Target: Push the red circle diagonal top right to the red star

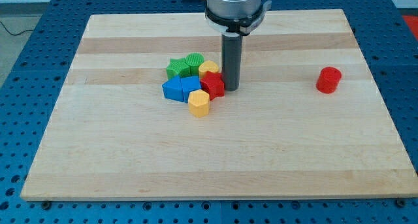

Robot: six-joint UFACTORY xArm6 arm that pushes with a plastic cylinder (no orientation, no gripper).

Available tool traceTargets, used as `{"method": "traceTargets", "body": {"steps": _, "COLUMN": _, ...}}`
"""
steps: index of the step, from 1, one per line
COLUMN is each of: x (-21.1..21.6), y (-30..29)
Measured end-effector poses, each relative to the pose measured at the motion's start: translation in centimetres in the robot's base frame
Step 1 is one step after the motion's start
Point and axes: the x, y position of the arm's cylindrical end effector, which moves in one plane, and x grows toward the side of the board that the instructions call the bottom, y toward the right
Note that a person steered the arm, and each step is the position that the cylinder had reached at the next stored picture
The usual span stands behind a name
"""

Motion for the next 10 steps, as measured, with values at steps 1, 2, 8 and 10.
{"method": "traceTargets", "body": {"steps": 1, "x": 0.0, "y": 1.3}}
{"method": "traceTargets", "body": {"steps": 2, "x": 0.0, "y": 1.4}}
{"method": "traceTargets", "body": {"steps": 8, "x": -4.3, "y": 20.0}}
{"method": "traceTargets", "body": {"steps": 10, "x": -3.2, "y": 21.0}}
